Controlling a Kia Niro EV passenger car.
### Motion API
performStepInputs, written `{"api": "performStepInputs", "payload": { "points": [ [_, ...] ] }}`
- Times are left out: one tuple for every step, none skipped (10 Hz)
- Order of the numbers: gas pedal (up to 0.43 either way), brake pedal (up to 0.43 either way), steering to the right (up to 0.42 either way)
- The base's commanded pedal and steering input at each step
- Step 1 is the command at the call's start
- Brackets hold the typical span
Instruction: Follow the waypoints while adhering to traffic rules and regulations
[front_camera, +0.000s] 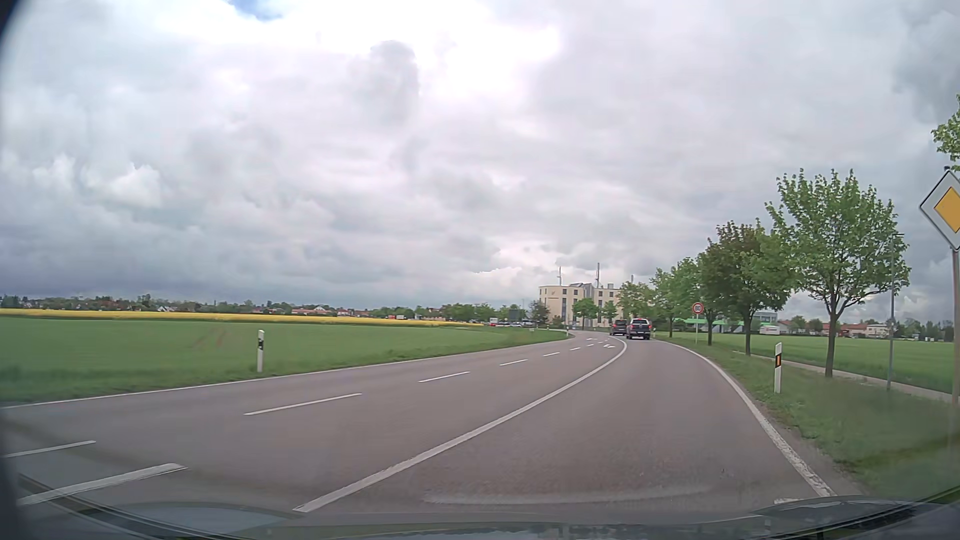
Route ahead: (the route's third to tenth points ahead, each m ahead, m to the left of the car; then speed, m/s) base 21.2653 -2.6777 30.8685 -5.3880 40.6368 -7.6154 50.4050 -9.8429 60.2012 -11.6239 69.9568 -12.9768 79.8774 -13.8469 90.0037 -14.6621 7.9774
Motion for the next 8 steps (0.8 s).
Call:
{"api": "performStepInputs", "payload": {
  "points": [
    [0.287,0.012,0.176],
    [0.287,0.012,0.162],
    [0.299,0.012,0.152],
    [0.311,0.012,0.137],
    [0.331,0.012,0.114],
    [0.35,0.012,0.098],
    [0.358,0.012,0.079],
    [0.358,0.012,0.066]
  ]
}}
